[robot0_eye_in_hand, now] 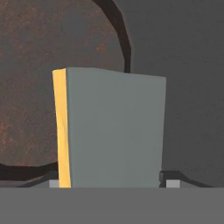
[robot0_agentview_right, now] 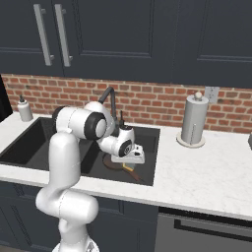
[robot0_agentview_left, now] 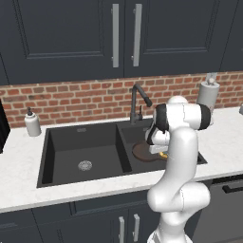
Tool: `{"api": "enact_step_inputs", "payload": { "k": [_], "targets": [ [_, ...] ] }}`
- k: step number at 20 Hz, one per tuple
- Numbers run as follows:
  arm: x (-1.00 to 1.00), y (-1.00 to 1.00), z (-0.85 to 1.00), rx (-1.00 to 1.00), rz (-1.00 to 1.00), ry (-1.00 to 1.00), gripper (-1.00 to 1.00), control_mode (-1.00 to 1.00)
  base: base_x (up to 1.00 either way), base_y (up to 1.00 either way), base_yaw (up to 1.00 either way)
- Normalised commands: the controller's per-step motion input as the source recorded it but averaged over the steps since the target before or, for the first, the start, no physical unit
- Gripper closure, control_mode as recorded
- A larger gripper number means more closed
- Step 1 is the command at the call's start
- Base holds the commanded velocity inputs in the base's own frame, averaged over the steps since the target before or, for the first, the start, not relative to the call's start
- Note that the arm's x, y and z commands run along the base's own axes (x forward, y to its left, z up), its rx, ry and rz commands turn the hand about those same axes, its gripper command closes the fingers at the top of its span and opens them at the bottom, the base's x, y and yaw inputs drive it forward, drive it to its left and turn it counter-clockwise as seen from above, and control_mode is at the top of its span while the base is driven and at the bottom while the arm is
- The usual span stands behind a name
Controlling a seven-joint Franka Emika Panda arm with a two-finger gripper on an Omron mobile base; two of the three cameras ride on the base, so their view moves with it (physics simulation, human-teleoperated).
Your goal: Pick the pan and sponge and place them into the sink. Then turn on the water.
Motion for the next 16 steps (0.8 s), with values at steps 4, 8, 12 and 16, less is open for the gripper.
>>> {"api": "enact_step_inputs", "payload": {
  "k": [4, 8, 12, 16],
  "targets": [
    [0.0, 0.0, 0.0, 0.0, 0.0, 0.0, -1.0, -1.0, 0.0, 0.0, 0.0],
    [0.0, 0.0, 0.0, 0.0, 0.0, 0.0, -1.0, -1.0, 0.0, 0.0, 0.0],
    [0.0, 0.05, 0.0, 0.0, 0.0, 0.0, -1.0, -1.0, 0.0, 0.0, 0.0],
    [-0.02, 0.03, 0.12, 0.01, 0.0, -0.01, -1.0, -1.0, 0.0, 0.0, 0.0]
  ]
}}
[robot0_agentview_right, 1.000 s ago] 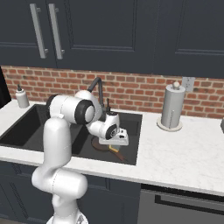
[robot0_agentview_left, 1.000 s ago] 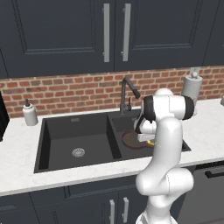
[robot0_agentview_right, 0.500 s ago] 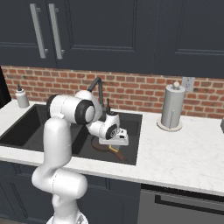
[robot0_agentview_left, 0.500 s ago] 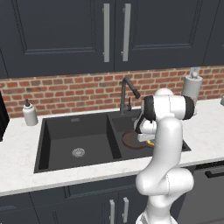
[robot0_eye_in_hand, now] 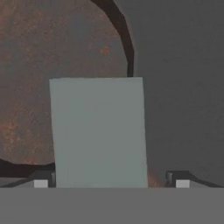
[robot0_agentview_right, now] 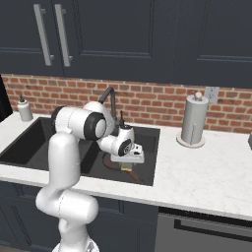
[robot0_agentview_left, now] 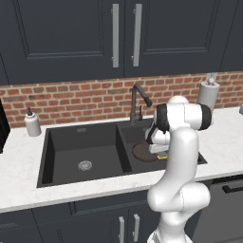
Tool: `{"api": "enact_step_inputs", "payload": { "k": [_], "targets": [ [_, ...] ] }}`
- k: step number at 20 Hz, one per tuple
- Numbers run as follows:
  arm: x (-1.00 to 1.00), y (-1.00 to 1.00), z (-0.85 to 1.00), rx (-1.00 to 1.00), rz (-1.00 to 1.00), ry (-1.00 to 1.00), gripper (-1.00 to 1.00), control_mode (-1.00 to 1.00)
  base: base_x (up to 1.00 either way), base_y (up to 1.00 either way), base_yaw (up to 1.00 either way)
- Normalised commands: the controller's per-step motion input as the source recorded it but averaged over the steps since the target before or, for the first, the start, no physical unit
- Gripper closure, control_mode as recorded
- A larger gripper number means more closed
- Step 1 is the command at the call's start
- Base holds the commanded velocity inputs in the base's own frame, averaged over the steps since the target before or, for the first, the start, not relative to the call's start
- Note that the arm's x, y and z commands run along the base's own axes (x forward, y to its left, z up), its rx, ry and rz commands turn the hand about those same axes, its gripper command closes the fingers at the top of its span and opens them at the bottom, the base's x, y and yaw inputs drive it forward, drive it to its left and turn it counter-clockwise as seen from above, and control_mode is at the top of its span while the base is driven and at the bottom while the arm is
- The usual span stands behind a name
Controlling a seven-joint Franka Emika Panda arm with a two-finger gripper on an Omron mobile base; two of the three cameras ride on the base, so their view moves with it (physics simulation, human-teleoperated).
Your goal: Pick the pan and sponge and place them into the sink. Then turn on the water.
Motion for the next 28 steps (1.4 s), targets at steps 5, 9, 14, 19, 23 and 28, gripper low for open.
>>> {"api": "enact_step_inputs", "payload": {
  "k": [5, 9, 14, 19, 23, 28],
  "targets": [
    [-0.12, 0.06, 0.47, 0.1, 0.0, -0.12, -1.0, -1.0, 0.0, 0.0, 0.0],
    [-0.07, 0.02, 0.71, 0.25, 0.0, -0.2, -1.0, -1.0, 0.0, 0.0, 0.0],
    [-0.03, 0.0, 0.71, 0.23, 0.0, -0.14, -1.0, -1.0, 0.0, 0.0, 0.0],
    [0.0, 0.0, 0.57, 0.14, 0.0, -0.02, -1.0, -1.0, 0.0, 0.0, 0.0],
    [0.0, 0.02, 0.16, 0.01, 0.0, 0.0, -1.0, -1.0, 0.0, 0.0, 0.0],
    [0.0, 0.0, 0.0, 0.0, 0.0, 0.0, -1.0, -1.0, 0.0, 0.0, 0.0]
  ]
}}
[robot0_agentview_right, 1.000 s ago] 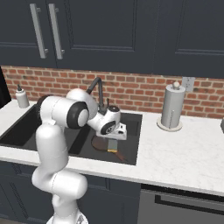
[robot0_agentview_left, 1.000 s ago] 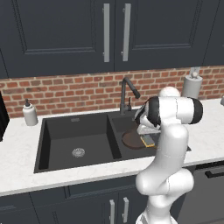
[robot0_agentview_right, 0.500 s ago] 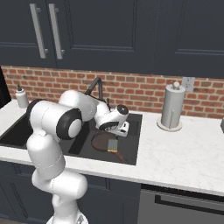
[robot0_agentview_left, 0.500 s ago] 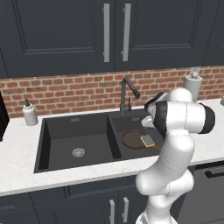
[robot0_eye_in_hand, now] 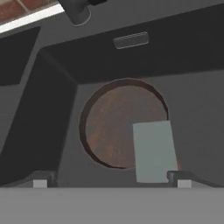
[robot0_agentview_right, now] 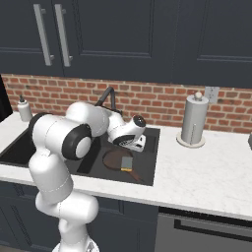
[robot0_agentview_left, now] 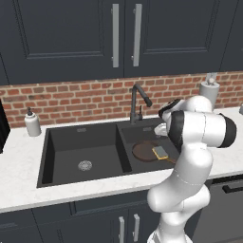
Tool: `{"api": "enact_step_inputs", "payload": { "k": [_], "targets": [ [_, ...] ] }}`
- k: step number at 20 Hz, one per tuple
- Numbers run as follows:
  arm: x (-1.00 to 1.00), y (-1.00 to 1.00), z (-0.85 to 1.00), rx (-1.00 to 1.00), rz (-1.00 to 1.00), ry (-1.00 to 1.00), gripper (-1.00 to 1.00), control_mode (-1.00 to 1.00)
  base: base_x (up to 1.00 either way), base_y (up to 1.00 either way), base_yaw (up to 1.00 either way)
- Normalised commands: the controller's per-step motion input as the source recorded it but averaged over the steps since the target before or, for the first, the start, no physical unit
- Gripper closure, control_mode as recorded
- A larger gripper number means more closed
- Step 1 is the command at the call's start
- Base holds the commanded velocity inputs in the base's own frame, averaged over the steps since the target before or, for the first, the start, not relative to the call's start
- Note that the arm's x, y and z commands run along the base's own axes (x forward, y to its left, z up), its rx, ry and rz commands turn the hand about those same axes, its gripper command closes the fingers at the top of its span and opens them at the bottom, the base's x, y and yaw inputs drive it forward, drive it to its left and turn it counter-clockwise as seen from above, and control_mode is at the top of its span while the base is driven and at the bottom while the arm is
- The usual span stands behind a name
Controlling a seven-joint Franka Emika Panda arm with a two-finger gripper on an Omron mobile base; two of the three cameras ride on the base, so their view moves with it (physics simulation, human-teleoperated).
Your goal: Pick the pan and sponge and place them into the sink. Then turn on the water.
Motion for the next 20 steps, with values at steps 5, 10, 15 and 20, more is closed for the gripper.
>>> {"api": "enact_step_inputs", "payload": {
  "k": [5, 10, 15, 20],
  "targets": [
    [0.0, 0.0, 0.02, 0.05, 0.0, 0.0, -1.0, -1.0, 0.0, 0.0, 0.0],
    [0.0, 0.0, 0.05, 0.2, 0.0, 0.0, -1.0, -1.0, 0.0, 0.0, 0.0],
    [0.0, 0.0, 0.14, 0.24, 0.0, 0.0, -1.0, -1.0, 0.0, 0.0, 0.0],
    [0.0, 0.0, 0.21, 0.21, 0.0, 0.0, -1.0, -1.0, 0.0, 0.0, 0.0]
  ]
}}
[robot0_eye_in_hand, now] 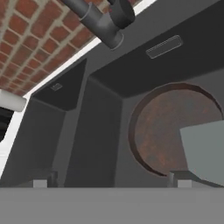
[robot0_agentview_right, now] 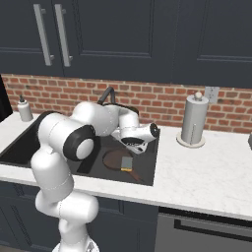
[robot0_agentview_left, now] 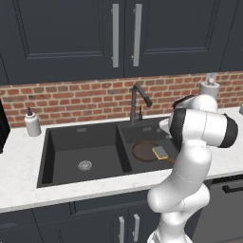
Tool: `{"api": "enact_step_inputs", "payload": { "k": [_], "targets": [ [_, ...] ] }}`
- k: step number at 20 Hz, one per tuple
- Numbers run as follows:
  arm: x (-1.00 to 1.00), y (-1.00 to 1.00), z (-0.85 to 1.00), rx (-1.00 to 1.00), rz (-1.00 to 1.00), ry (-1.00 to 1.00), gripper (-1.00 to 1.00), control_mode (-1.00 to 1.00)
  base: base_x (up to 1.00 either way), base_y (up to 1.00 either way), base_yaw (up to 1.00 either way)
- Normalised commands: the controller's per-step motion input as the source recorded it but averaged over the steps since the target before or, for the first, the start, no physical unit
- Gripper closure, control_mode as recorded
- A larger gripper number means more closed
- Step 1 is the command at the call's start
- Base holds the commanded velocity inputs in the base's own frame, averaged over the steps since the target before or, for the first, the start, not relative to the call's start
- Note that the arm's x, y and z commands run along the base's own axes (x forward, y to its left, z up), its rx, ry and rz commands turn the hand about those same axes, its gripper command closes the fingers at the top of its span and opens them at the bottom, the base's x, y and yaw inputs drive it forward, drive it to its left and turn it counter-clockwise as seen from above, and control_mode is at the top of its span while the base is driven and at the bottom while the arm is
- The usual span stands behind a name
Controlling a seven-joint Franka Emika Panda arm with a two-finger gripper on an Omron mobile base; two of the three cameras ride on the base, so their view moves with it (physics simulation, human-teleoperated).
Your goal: Pick the pan and sponge and place them into the sink. Then turn on the water.
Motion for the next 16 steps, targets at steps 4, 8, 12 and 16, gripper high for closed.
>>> {"api": "enact_step_inputs", "payload": {
  "k": [4, 8, 12, 16],
  "targets": [
    [0.0, 0.0, 0.18, 0.12, 0.0, 0.0, -1.0, -1.0, 0.0, 0.0, 0.0],
    [0.0, 0.0, 0.0, 0.0, 0.0, 0.0, -1.0, -1.0, 0.0, 0.0, 0.0],
    [0.0, 0.0, 0.0, 0.0, 0.0, 0.0, -1.0, -1.0, 0.0, 0.0, 0.0],
    [0.0, 0.0, 0.01, 0.01, 0.0, 0.0, -1.0, -1.0, 0.0, 0.0, 0.0]
  ]
}}
